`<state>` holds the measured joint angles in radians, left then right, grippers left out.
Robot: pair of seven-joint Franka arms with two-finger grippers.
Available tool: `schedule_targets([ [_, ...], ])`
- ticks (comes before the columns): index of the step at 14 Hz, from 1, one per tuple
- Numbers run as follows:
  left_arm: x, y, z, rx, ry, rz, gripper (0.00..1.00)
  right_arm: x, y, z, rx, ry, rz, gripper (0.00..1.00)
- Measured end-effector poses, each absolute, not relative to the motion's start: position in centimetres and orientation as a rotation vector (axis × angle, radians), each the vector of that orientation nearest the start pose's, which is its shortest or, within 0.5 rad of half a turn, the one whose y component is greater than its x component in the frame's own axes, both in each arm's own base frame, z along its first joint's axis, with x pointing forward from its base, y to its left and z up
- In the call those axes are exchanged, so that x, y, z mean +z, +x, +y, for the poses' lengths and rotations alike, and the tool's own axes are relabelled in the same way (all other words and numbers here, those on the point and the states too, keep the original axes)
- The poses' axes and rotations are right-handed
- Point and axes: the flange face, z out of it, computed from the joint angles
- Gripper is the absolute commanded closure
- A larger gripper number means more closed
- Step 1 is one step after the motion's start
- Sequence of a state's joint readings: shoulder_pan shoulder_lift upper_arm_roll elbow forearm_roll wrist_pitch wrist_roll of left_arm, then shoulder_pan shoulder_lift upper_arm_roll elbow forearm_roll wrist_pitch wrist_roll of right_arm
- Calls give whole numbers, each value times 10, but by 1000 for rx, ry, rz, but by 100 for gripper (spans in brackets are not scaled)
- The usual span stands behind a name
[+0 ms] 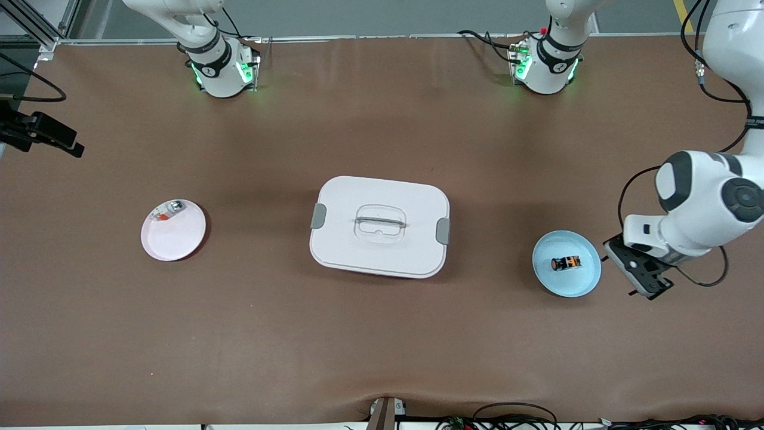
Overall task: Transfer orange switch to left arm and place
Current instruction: 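Lower the switch onto the light-blue plate and open the left gripper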
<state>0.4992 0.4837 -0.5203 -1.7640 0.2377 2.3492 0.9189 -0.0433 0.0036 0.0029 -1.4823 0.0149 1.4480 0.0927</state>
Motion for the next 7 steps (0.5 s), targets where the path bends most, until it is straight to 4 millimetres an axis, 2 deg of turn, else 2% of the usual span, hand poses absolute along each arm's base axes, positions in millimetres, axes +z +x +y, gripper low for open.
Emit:
schedule_targets([
  [3, 367, 668, 20, -284, -2838, 1283, 0, 653, 543, -21, 60, -3120, 208, 0],
  [7, 415, 659, -10, -272, -2980, 989, 0, 653, 543, -21, 65, -3120, 209, 0],
])
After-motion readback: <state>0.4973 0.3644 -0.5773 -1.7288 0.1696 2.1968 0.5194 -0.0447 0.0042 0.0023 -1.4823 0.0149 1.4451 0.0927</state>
